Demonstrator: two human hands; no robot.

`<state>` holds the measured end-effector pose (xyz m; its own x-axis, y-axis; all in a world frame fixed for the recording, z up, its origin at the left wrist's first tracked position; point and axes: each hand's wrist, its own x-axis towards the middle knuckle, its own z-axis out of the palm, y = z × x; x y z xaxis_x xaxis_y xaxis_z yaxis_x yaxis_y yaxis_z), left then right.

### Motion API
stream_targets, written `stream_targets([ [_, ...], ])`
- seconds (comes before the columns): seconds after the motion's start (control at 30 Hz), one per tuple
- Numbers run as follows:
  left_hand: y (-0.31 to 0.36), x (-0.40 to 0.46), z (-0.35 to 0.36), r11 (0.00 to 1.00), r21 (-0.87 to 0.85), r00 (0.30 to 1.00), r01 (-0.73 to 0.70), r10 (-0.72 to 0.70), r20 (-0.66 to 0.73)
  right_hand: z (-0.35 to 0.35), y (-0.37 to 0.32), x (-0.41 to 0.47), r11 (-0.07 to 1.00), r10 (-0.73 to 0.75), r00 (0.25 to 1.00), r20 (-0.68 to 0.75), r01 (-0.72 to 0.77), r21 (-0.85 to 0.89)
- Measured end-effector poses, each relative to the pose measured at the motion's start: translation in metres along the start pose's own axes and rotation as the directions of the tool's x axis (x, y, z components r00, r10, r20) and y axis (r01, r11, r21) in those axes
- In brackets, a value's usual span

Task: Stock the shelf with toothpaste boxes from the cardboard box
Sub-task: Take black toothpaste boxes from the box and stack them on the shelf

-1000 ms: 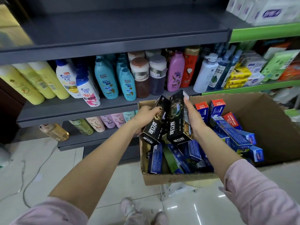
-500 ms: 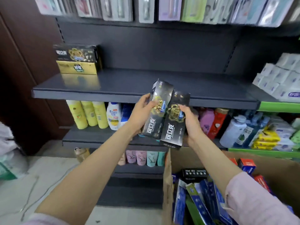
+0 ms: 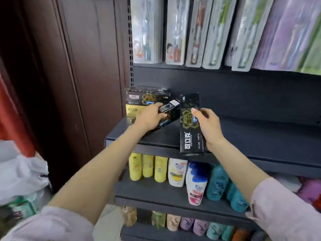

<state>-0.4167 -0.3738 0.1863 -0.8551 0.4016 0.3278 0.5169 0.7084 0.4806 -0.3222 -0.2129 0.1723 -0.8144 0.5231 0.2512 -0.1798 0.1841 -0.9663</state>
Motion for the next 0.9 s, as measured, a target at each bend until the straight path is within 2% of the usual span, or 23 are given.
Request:
stream_targets([
  [0.07,-0.026,0.024,-0.010,0.984,0.169,0.996,-0.054,0.041,0.077,0.026,-0.004,0.012,0.998,-0.042,0.999,0.015,0.043,-0.042],
  [0.17,-0.053,0.053,-0.020,0.902,0.397,0.980,-0.171,0.116,0.161,0.059,-0.006,0.027,0.989,-0.083,0.994,0.069,0.091,-0.118],
  [0.27,-0.077,0.068,-0.022,0.779,0.565,0.961,-0.270,0.252,0.111,0.079,-0.006,0.036,0.975,-0.129,0.986,0.105,0.146,-0.165],
  [0.33,-0.096,0.071,-0.019,0.765,0.578,0.955,-0.284,0.277,0.104,0.088,-0.007,0.039,0.960,-0.147,0.984,0.097,0.166,-0.224],
  [0.47,-0.128,0.070,-0.015,0.908,0.391,0.989,-0.148,0.145,0.037,0.103,-0.008,0.051,0.914,-0.170,0.980,0.102,0.196,-0.356],
  [0.57,-0.137,0.070,-0.018,0.961,0.269,0.998,-0.054,0.062,-0.021,0.119,-0.016,0.058,0.823,-0.241,0.950,0.198,0.308,-0.477],
  [0.63,-0.140,0.071,-0.019,0.990,0.138,0.998,0.010,0.000,-0.070,0.131,-0.023,0.063,0.706,-0.286,0.917,0.280,0.399,-0.585],
  [0.73,-0.143,0.072,-0.019,0.988,-0.136,0.987,0.070,-0.089,-0.136,0.148,-0.031,0.069,0.437,-0.317,0.856,0.409,0.515,-0.738],
  [0.8,-0.145,0.071,-0.022,0.968,-0.240,0.980,0.077,-0.118,-0.161,0.157,-0.036,0.074,0.276,-0.350,0.815,0.461,0.560,-0.781],
  [0.9,-0.146,0.065,-0.029,0.932,-0.358,0.976,0.063,-0.132,-0.171,0.171,-0.036,0.084,0.152,-0.373,0.766,0.524,0.608,-0.779],
])
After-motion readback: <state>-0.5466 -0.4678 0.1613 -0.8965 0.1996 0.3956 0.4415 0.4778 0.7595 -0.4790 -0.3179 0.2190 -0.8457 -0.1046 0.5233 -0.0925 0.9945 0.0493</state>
